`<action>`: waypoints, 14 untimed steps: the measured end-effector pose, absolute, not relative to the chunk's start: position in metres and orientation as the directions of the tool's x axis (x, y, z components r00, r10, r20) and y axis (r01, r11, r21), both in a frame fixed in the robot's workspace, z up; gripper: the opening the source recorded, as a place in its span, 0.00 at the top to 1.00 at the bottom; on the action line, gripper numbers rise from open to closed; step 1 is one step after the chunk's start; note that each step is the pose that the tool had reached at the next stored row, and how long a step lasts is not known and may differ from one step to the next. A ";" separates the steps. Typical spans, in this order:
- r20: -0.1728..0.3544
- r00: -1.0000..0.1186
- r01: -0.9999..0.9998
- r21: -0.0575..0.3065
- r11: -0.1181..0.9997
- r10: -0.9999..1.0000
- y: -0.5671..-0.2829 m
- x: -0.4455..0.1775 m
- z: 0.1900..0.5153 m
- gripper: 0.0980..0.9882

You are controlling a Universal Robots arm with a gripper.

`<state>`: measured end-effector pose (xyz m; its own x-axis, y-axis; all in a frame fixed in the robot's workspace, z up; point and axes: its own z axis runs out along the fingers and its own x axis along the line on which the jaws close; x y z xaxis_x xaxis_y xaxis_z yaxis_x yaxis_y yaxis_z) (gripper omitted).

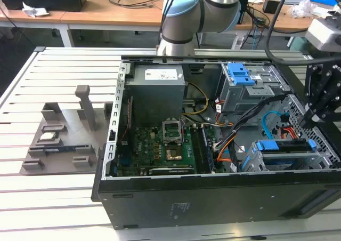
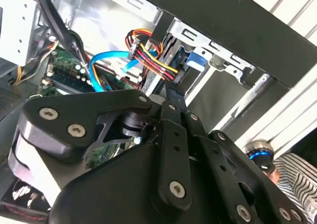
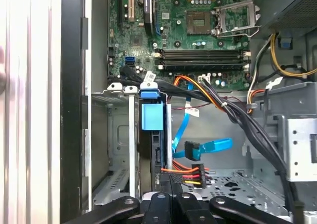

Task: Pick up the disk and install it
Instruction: 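Insert the first disk wire, then insert the second disk wire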

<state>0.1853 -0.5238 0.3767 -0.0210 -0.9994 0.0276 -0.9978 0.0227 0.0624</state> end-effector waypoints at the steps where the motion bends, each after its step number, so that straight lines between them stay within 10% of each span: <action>1: 0.028 -0.021 -0.998 0.062 0.023 -0.999 -0.524 0.185 0.379 0.99; 14: 0.028 -0.021 -0.998 0.062 0.023 -0.999 -0.524 0.185 0.381 0.99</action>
